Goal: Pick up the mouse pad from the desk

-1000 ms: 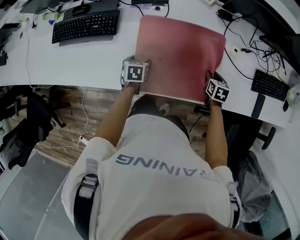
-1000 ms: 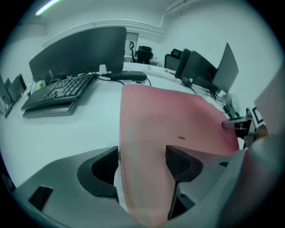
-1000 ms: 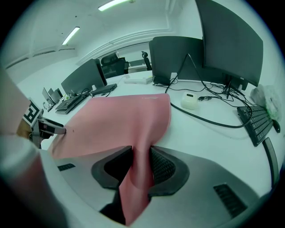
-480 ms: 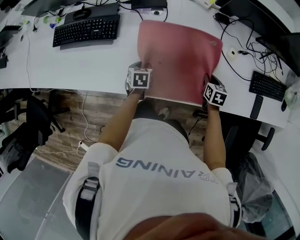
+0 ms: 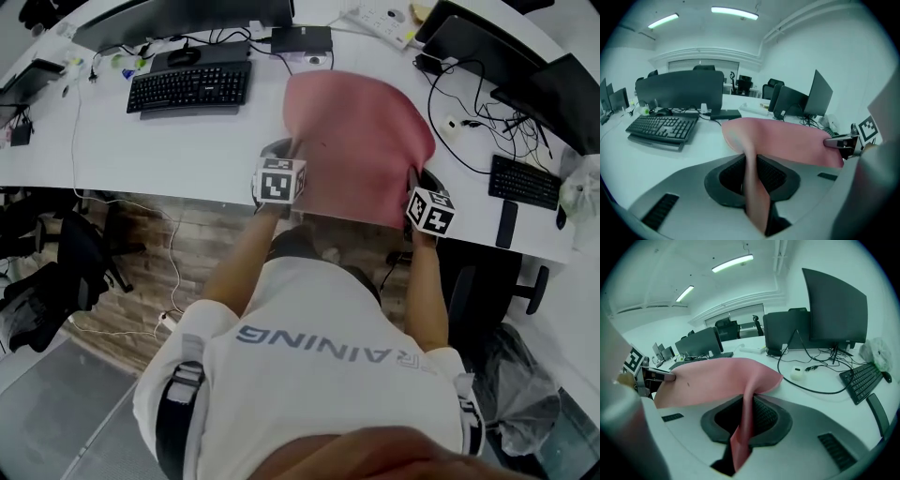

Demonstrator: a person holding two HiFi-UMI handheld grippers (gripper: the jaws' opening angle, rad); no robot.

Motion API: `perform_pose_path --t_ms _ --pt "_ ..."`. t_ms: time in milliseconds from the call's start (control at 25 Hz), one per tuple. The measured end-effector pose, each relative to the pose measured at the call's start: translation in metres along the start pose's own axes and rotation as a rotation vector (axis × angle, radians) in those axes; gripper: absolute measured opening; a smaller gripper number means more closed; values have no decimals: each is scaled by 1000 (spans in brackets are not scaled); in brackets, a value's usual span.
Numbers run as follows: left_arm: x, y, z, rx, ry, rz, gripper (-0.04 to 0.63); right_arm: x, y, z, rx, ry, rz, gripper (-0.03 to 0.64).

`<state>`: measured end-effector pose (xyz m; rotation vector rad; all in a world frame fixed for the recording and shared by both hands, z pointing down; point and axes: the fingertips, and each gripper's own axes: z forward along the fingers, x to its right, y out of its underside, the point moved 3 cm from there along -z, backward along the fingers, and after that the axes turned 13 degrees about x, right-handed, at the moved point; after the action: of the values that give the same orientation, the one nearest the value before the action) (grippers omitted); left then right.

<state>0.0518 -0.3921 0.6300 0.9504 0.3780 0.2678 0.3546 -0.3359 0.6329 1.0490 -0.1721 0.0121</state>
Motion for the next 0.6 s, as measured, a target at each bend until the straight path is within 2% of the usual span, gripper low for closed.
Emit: perform_pose_path --t_ms 320,600 --pt "26 -90 -71 270 13 26 100 -17 -89 -61 235 -32 -57 64" --pt "51 -162 -158 525 12 62 98 -42 -163 -137 458 -65 -117 66"
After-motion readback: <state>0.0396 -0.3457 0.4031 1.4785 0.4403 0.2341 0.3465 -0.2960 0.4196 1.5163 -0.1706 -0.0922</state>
